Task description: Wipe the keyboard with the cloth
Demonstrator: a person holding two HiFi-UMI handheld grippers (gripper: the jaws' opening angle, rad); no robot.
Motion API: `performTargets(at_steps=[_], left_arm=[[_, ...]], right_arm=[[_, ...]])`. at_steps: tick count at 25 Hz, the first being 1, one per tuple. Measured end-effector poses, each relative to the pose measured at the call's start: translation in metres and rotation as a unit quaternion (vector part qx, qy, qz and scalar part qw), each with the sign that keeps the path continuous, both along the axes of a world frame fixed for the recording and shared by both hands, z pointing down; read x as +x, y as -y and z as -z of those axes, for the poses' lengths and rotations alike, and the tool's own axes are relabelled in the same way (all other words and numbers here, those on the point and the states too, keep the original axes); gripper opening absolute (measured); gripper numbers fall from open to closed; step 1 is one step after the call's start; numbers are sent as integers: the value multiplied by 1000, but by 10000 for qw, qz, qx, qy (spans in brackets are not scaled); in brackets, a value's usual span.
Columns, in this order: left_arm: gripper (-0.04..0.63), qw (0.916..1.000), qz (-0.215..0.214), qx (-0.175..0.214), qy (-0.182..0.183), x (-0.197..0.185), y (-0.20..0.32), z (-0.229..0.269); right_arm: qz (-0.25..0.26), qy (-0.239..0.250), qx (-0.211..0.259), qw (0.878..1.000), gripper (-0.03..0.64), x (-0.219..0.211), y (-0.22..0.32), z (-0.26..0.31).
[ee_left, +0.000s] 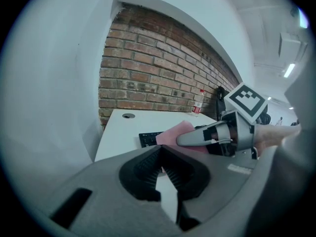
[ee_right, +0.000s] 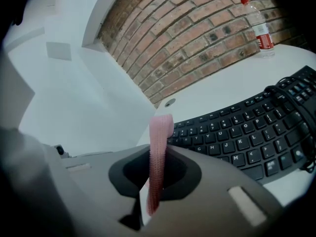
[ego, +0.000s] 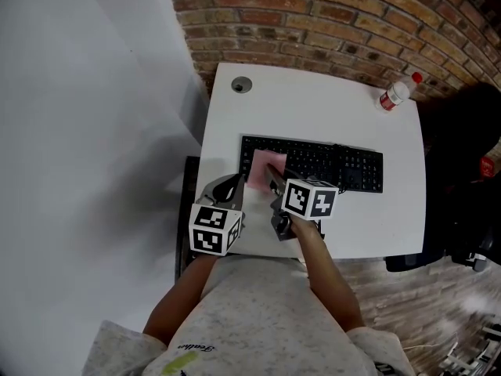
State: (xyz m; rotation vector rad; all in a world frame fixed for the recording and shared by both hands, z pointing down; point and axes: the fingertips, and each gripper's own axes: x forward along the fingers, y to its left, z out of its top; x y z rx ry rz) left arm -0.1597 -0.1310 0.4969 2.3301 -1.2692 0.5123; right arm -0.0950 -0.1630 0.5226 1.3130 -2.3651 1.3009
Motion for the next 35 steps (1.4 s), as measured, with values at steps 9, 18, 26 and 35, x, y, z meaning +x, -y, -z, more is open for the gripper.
performTargets(at_steps=[9,18,26,35], left_arm=[[-14,9997,-239,-5,8,28,2,-1],[-14,9991,-427,-4,-16,58,2,0],[-14,9981,-621,26,-35,88,1,0],[-14,9972,-741,4,-60,120,-3,-1]], right_arm=[[-158,-77,-8,9998,21,29,-3,-3],[-383,-132,-30,9992,21,63,-7,-5],[-600,-199,-21,9980,21,99,-12,-6],[-741,-298,-21,9968,21,137,-19,-7]])
